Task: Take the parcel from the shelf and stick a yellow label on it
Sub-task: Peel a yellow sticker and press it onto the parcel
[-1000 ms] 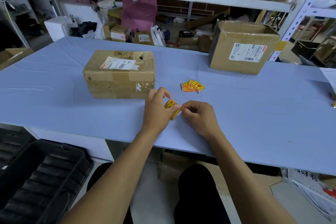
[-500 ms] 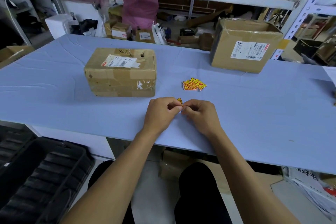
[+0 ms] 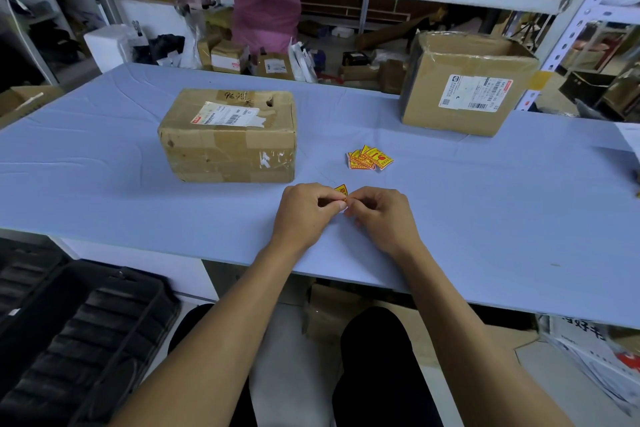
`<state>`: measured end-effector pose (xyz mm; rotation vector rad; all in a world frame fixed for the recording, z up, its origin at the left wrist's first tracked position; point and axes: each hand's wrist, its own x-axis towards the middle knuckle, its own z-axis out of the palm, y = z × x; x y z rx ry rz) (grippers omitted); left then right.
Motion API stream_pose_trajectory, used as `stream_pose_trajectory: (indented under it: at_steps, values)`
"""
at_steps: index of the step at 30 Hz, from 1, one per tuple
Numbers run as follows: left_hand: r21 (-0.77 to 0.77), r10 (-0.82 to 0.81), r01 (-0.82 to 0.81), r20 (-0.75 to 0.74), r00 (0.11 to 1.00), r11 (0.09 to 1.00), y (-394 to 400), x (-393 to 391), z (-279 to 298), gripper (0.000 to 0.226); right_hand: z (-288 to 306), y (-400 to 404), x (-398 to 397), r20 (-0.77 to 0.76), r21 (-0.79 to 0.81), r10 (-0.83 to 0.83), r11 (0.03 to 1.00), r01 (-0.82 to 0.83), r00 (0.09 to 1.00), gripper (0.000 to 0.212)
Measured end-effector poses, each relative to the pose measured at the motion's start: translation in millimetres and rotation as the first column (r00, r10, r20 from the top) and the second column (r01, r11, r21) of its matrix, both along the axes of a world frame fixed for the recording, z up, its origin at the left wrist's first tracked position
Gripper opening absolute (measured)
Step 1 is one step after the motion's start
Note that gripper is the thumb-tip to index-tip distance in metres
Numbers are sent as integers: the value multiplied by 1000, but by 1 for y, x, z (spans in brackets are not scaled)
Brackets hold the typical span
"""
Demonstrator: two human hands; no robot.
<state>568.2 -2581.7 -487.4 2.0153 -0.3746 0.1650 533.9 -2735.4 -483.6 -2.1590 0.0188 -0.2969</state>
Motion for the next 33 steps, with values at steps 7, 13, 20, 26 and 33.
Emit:
stream_pose_trajectory:
  at_steps: [7,13,20,26,33]
  values:
    - [29,-1,0,23,1000,1000,1,-1,0,13,-2,0,1,10,-36,-4,999,4,1000,18]
    - [29,-7,7,16,1000,1000,0,1,-1,13,-2,-1,2,-3,-37,-13,999,13,1000,15]
    - [29,-22,22,14,1000,999,1,2,-2,15,0,0,2,-2,-18,-16,1000,16,1000,19]
    - [30,-23,22,16,1000,999,2,2,-2,15,2,2,1,7,-16,-23,1000,23,1000,21]
    - [28,-23,22,27,999,999,1,2,-2,14,5,3,1,-14,11,-25,1000,26,1000,20]
